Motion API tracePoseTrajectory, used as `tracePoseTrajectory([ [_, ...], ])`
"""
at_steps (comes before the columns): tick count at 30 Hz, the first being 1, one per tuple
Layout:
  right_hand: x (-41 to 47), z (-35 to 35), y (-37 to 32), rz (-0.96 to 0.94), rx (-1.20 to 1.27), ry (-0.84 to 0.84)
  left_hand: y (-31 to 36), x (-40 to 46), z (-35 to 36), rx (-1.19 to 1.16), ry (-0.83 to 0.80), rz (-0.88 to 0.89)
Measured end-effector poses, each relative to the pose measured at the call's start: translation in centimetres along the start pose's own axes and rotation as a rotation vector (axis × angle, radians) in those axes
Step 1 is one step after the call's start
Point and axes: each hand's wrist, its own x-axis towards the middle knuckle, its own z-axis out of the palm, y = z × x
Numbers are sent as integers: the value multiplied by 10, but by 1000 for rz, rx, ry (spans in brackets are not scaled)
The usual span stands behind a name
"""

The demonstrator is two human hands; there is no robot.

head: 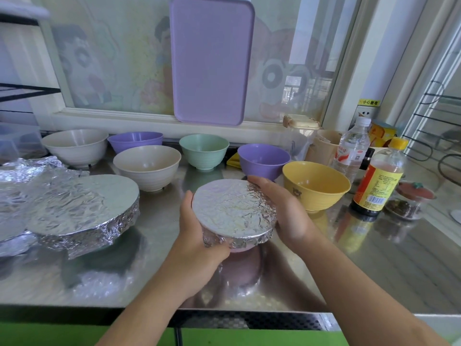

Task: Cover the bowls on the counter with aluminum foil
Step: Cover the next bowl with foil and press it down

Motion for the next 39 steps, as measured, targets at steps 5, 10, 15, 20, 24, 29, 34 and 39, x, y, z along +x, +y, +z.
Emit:
tracePoseTrajectory([
  [5, -9, 11, 5, 27, 255, 133, 3, 9, 8, -85, 65, -40],
  [10, -10, 16, 7, 40, 291, 224, 5, 12, 6, -90, 58, -70],
  [15, -13, 16, 4, 37, 264, 174, 9, 7, 5, -116, 42, -79],
  [20, -25, 1, 8, -52, -28, 167, 13, 4, -2, -98, 29, -70],
  [24, -43, -11, 18, -178, -270, 344, 11, -1, -8, -158, 224, -80],
  [29, -58, 4, 13, -191, -209, 241, 14, -20, -1, 38, 252, 9],
  [34, -33, 12, 17, -170, -222, 197, 8, 9, -11, 69, 309, -43],
  [39, 10, 23, 19, -114, -226, 223, -3, 57, -14, -13, 393, -56],
])
